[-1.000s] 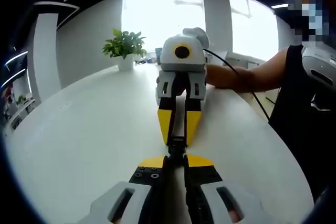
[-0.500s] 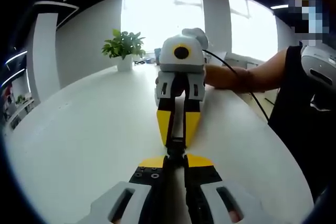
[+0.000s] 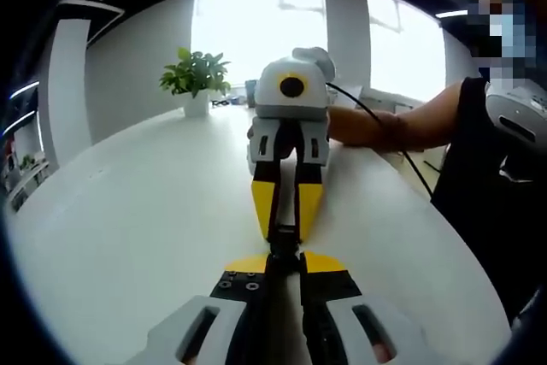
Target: Snap the two parts of the plastic buckle together until the buckle closes and remains connected.
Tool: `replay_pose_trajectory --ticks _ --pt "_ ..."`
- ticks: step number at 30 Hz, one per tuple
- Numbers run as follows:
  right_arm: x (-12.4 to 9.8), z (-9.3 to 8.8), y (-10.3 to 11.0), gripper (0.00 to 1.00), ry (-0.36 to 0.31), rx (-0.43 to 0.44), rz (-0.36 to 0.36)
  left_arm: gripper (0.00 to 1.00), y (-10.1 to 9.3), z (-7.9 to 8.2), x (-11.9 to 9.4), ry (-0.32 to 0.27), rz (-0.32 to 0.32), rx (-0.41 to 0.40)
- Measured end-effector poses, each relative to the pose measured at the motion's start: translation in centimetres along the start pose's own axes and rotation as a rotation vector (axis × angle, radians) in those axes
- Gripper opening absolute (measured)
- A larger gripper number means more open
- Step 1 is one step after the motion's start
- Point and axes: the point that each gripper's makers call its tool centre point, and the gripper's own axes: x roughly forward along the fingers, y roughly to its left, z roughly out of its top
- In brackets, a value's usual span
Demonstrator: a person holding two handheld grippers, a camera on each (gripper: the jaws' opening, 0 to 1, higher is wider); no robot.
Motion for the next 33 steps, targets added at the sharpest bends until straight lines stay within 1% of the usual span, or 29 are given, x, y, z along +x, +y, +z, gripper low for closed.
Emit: replay_pose_trajectory --ticks 4,8,14,19,20,21,22,33 --pt "0.01 0.03 0.04 0.1 0.0 -0.002 0.002 0.1 0.08 0.02 0.0 -0.005 -0.017 -0.004" --pt "-0.01 0.03 0.01 0.1 -0.002 0.0 0.007 0.1 0.15 0.11 0.06 -0.004 -0.048 0.0" --pt "-0.03 0.04 0.06 0.1 -0.003 0.0 0.013 0.09 0.07 0.15 0.12 -0.003 -0.069 0.007" --pt "0.05 0.09 0.12 0.1 -0.003 0.0 0.023 0.09 0.07 0.26 0.36 -0.01 -0.075 0.01" --pt "0.25 0.08 0.2 0.1 0.002 -0.003 0.033 0.09 -0.02 0.65 0.79 -0.028 -0.078 0.015" --pt "0.14 0.08 0.12 0.1 0.005 -0.004 0.03 0.1 0.21 0.48 0.66 -0.011 -0.072 0.01" --pt "0.19 0.04 0.12 0.1 0.004 -0.004 0.028 0.1 0.36 0.46 0.73 -0.008 -0.072 0.016" --pt "0.37 0.03 0.01 0.1 -0.001 -0.002 0.031 0.1 0.18 0.24 0.69 -0.019 -0.072 0.014"
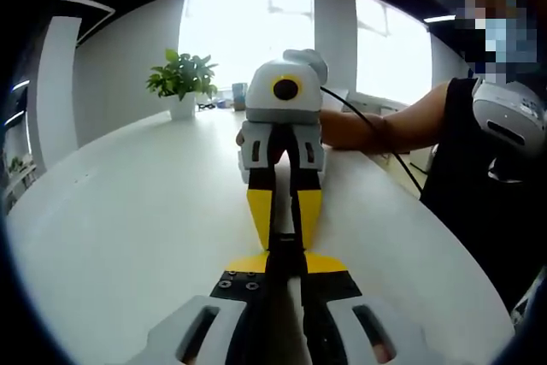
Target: Snap the two parts of the plastic buckle together until the buckle closes and remains connected.
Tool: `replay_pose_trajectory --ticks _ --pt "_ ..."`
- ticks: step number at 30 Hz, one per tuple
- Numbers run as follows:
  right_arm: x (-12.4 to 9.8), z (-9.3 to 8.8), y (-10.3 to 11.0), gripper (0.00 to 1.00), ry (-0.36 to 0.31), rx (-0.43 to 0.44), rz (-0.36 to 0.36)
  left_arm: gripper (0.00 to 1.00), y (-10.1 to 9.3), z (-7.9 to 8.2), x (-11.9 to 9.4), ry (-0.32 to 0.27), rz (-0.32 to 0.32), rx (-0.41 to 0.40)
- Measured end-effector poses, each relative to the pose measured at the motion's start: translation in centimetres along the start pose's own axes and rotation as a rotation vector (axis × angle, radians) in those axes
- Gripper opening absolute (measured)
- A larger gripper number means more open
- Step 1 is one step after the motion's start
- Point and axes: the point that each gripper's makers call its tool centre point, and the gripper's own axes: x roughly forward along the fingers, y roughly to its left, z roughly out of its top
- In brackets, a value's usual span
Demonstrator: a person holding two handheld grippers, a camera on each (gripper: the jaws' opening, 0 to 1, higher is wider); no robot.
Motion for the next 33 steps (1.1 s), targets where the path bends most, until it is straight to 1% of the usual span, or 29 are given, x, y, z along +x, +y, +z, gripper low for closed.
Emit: replay_pose_trajectory --ticks 14,17,23,26,30,32,33 --pt "0.2 0.2 0.2 0.11 -0.002 -0.01 -0.006 0.1 -0.5 0.0 -0.1 -0.004 0.015 0.003" --pt "0.1 0.2 0.3 0.11 -0.01 -0.006 -0.005 0.11 -0.7 0.0 -0.1 -0.003 0.027 0.014" --pt "0.4 0.3 0.5 0.11 -0.017 0.004 0.006 0.12 -0.8 -0.1 -0.3 -0.013 0.023 -0.004" --pt "0.4 0.3 0.5 0.11 -0.018 0.004 0.006 0.12 -0.8 -0.1 -0.3 -0.012 0.033 0.005" --pt "0.3 0.3 0.3 0.11 -0.017 0.008 0.003 0.23 -1.4 -0.1 -0.5 -0.006 0.022 0.004" --pt "0.2 0.3 0.3 0.11 -0.016 0.007 0.001 0.29 -1.2 -0.3 -0.7 0.007 0.046 0.012" --pt "0.2 0.2 0.3 0.11 -0.016 0.007 0.0 0.35 -1.0 -0.3 -0.7 0.008 0.055 0.005"
